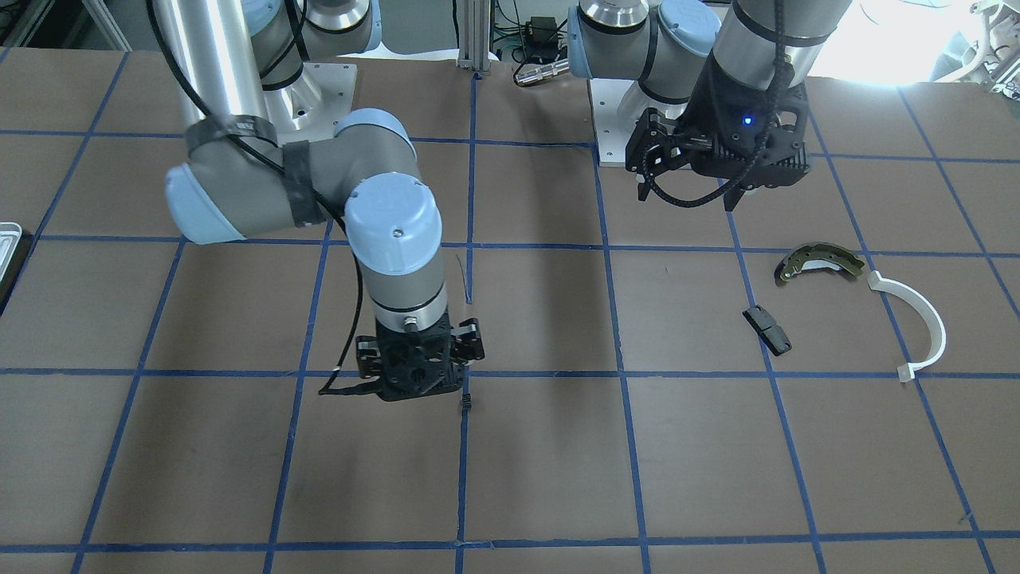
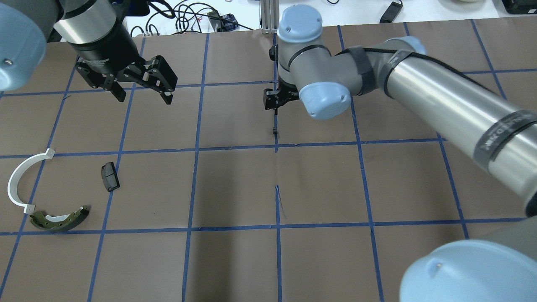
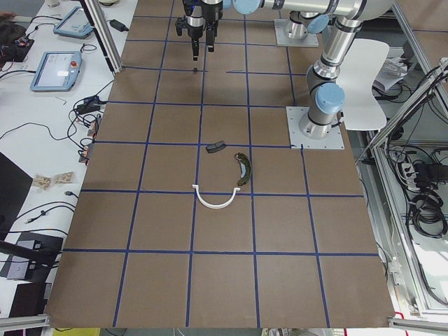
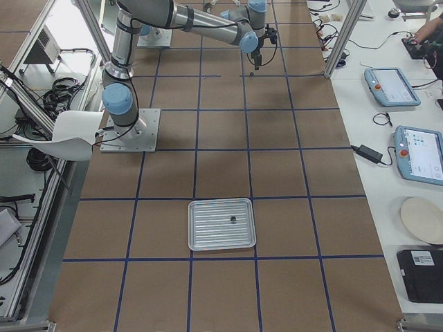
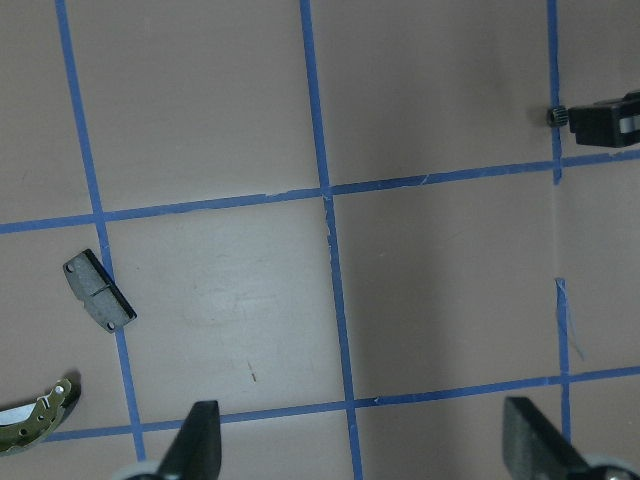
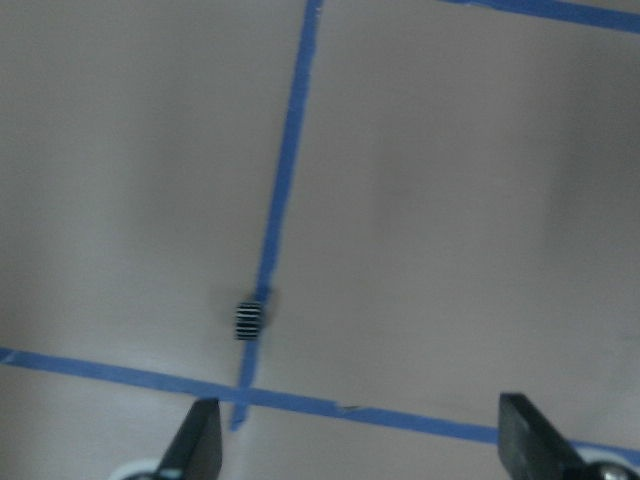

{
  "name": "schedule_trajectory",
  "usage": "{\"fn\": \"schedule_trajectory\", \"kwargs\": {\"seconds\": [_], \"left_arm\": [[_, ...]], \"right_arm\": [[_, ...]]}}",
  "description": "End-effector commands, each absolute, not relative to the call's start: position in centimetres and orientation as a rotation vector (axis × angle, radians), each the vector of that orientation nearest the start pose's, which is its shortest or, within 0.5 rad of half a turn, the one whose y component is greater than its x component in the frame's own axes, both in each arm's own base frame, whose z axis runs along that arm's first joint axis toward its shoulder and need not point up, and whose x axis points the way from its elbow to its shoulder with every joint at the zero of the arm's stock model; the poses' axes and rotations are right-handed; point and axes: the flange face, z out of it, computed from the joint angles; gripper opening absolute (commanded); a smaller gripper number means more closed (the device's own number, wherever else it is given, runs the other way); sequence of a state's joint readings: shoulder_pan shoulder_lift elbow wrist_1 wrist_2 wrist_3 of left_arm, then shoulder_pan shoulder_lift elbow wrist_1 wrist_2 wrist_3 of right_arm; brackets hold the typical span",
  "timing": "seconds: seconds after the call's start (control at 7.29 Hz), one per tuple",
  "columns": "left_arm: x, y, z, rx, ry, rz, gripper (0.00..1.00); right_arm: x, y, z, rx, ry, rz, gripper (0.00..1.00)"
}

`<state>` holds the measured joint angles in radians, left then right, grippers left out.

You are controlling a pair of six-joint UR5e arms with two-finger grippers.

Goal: Place bearing gear from tray to pile

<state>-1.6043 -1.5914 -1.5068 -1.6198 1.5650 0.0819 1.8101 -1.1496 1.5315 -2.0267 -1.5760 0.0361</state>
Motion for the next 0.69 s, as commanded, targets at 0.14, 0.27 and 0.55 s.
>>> {"fn": "schedule_trajectory", "kwargs": {"seconds": [0.14,0.27,0.55], "left_arm": [[-22.8,-54.2,42.9,0.124,3.213,-0.018,1.0],[-26.7,-56.4,39.2,0.098,3.221,-0.09,1.0],[-32.8,-57.9,31.3,0.157,3.207,-0.05,1.0]], "right_arm": [[0.9,-57.1,43.2,-0.391,3.125,0.055,1.0],[-7.9,-55.8,43.7,-0.362,3.123,0.073,1.0],[-24.7,-51.3,40.2,-0.329,3.101,0.115,1.0]]}}
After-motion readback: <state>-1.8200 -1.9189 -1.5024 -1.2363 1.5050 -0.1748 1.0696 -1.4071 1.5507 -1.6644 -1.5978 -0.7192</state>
